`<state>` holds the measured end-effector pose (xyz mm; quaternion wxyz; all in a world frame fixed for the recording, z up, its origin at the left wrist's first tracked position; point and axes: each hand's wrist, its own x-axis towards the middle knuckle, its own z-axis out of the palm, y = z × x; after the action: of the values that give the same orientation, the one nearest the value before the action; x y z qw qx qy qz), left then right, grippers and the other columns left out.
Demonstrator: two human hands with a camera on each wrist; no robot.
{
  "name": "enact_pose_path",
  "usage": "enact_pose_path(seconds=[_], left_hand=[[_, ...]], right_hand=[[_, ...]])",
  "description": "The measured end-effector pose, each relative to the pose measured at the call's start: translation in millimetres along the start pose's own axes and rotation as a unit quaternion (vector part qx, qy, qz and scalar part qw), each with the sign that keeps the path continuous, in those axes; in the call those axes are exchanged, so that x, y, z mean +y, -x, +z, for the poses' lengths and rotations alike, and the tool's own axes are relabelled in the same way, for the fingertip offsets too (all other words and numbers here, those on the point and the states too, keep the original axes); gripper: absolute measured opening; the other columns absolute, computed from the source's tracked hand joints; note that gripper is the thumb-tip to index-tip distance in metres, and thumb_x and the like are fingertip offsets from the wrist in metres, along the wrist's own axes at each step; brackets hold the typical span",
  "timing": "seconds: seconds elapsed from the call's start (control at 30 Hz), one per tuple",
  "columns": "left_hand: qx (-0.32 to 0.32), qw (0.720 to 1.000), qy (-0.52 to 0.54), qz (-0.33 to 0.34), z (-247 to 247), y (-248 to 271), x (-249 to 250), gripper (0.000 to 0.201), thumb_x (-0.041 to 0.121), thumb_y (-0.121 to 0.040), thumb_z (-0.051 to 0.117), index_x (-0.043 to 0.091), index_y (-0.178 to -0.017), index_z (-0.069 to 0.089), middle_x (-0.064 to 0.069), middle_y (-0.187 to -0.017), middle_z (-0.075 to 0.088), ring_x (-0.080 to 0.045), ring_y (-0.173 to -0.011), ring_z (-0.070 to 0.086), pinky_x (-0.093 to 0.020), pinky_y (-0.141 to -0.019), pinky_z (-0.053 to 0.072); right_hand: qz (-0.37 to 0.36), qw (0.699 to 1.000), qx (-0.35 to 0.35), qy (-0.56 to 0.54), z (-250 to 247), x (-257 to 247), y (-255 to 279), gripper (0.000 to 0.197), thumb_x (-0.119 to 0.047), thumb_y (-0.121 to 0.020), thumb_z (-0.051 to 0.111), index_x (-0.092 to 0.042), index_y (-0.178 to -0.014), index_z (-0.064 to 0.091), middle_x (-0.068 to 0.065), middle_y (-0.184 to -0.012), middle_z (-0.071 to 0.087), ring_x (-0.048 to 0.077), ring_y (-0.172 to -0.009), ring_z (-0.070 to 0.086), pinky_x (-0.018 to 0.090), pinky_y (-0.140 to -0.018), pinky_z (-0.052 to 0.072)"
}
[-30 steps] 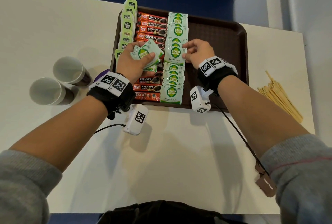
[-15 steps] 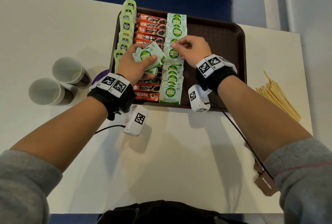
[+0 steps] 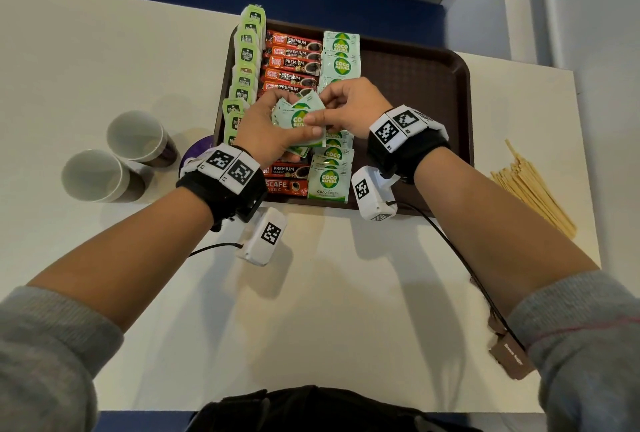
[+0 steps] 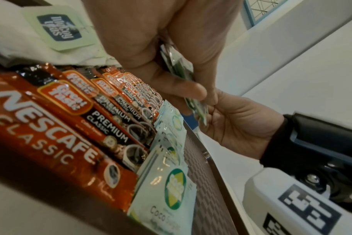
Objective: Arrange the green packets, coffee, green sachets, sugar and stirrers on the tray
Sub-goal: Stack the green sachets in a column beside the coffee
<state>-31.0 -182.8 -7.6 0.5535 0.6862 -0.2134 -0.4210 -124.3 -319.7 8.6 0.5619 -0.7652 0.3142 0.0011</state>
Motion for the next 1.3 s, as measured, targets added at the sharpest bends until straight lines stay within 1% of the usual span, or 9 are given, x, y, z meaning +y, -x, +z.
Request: enact_pose_path(seconds=[0.23, 0.4, 0.53, 0.67, 0.83, 0.97, 1.07, 1.2, 1.3], left_hand=[[0.017, 1.000, 0.007, -0.007, 0, -3, -6, 0.026, 0.026, -0.085, 0.069, 0.020, -0.105, 0.052, -0.008, -0.114, 0.063, -0.015, -0.076, 0.068, -0.023, -0.043, 0.052], [0.047, 0.999, 0.011, -0.011, 0, -5, -7, 0.028, 0.027, -0.087, 0.067, 0.018, -0.107, 0.050, -0.006, -0.112, 0.063, -0.020, -0.082, 0.067, -0.025, -0.043, 0.054], [0.044, 0.999, 0.021, -0.009, 1, -5, -7, 0.024, 0.025, -0.086, 0.068, 0.020, -0.101, 0.050, -0.009, -0.114, 0.063, -0.020, -0.080, 0.067, -0.023, -0.041, 0.051], [0.053, 0.998, 0.018, -0.004, -1, -5, -7, 0.016, 0.023, -0.088, 0.066, 0.024, -0.094, 0.051, -0.008, -0.112, 0.064, -0.016, -0.072, 0.068, -0.024, -0.041, 0.052], [0.092, 0.996, 0.014, -0.008, -10, -8, -12, 0.018, 0.024, -0.088, 0.066, 0.030, -0.087, 0.050, -0.008, -0.108, 0.065, -0.015, -0.071, 0.068, -0.024, -0.041, 0.053], [0.113, 0.993, -0.016, 0.007, -15, -11, -15, 0.018, 0.027, -0.086, 0.069, 0.033, -0.086, 0.051, -0.002, -0.099, 0.066, -0.026, -0.085, 0.071, -0.041, -0.060, 0.060], [0.110, 0.994, -0.022, 0.005, -14, -11, -14, 0.018, 0.027, -0.087, 0.068, 0.033, -0.087, 0.052, -0.001, -0.100, 0.067, -0.025, -0.088, 0.070, -0.042, -0.066, 0.060], [0.093, 0.996, 0.000, -0.002, -11, -9, -12, 0.017, 0.024, -0.089, 0.066, 0.029, -0.090, 0.050, -0.006, -0.105, 0.064, -0.012, -0.072, 0.068, -0.027, -0.045, 0.056], [0.091, 0.996, -0.004, -0.004, -10, -7, -12, 0.016, 0.024, -0.090, 0.065, 0.026, -0.093, 0.050, -0.007, -0.107, 0.063, -0.013, -0.073, 0.067, -0.025, -0.043, 0.054]], right_hand=[[-0.006, 0.999, 0.003, 0.040, -5, 4, 2, 0.018, -0.017, -0.088, 0.065, -0.011, -0.105, 0.067, -0.007, -0.082, 0.064, 0.005, -0.075, 0.060, 0.020, -0.069, 0.055], [0.030, 0.998, 0.055, -0.011, -6, 6, 3, 0.020, -0.026, -0.076, 0.077, -0.016, -0.090, 0.067, -0.002, -0.074, 0.066, 0.011, -0.067, 0.064, 0.023, -0.069, 0.058], [0.037, 0.996, 0.057, -0.051, -7, 6, 3, 0.016, -0.016, -0.076, 0.077, -0.015, -0.076, 0.061, 0.001, -0.070, 0.064, 0.006, -0.057, 0.063, 0.016, -0.057, 0.053], [0.030, 0.991, 0.096, -0.088, -14, 10, 0, 0.014, -0.010, -0.081, 0.071, -0.016, -0.081, 0.059, 0.005, -0.076, 0.066, 0.015, -0.070, 0.066, 0.019, -0.058, 0.056], [0.031, 0.985, 0.155, -0.076, -28, 23, -4, 0.007, -0.004, -0.088, 0.062, -0.008, -0.092, 0.059, 0.007, -0.083, 0.065, 0.009, -0.069, 0.065, 0.015, -0.057, 0.054], [0.053, 0.984, 0.171, -0.013, -31, 40, -7, 0.011, -0.003, -0.089, 0.060, -0.007, -0.099, 0.061, 0.009, -0.083, 0.063, 0.020, -0.081, 0.065, 0.020, -0.064, 0.056], [0.063, 0.986, 0.151, 0.014, -26, 48, -6, 0.011, -0.004, -0.089, 0.060, -0.013, -0.095, 0.059, 0.009, -0.081, 0.062, 0.021, -0.082, 0.065, 0.019, -0.064, 0.056], [0.079, 0.986, 0.145, 0.033, -19, 54, -3, 0.011, -0.005, -0.089, 0.061, -0.012, -0.098, 0.061, 0.009, -0.081, 0.062, 0.024, -0.081, 0.067, 0.030, -0.074, 0.058], [0.083, 0.982, 0.162, 0.043, -16, 58, -3, 0.016, -0.005, -0.088, 0.062, -0.006, -0.104, 0.064, -0.003, -0.069, 0.054, 0.015, -0.070, 0.062, 0.025, -0.069, 0.058]])
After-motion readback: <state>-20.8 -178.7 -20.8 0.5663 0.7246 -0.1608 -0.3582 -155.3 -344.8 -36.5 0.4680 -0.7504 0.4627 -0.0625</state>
